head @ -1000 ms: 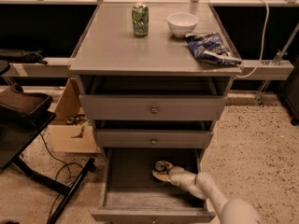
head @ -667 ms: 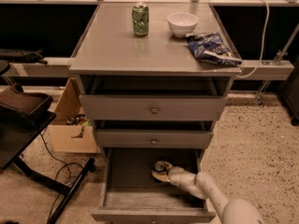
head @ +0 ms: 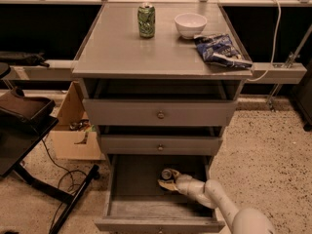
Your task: Place pepsi can into bottom drawer
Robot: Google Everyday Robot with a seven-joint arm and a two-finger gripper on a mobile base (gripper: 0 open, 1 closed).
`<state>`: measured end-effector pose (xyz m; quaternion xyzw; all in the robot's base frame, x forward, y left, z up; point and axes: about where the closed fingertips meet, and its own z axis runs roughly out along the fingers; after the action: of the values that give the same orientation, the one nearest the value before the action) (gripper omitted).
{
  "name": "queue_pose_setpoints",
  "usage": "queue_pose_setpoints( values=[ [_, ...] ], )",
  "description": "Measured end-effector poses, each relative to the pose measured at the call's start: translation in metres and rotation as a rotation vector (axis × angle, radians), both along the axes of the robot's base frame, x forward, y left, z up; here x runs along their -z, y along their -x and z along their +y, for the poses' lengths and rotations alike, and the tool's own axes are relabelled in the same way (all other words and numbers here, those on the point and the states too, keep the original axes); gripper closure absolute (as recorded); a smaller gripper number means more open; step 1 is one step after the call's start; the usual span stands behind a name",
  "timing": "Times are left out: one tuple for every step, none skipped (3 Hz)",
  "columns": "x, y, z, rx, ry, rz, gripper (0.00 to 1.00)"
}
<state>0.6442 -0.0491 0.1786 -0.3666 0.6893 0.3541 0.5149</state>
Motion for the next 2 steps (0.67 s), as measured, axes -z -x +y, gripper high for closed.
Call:
queue_pose_setpoints(
  values=[
    [0.000, 0.001, 0.001, 0.000, -0.005, -0.005, 0.05],
    [-0.015, 0.015, -0.011, -0.045, 0.014, -0.076, 0.00]
  ],
)
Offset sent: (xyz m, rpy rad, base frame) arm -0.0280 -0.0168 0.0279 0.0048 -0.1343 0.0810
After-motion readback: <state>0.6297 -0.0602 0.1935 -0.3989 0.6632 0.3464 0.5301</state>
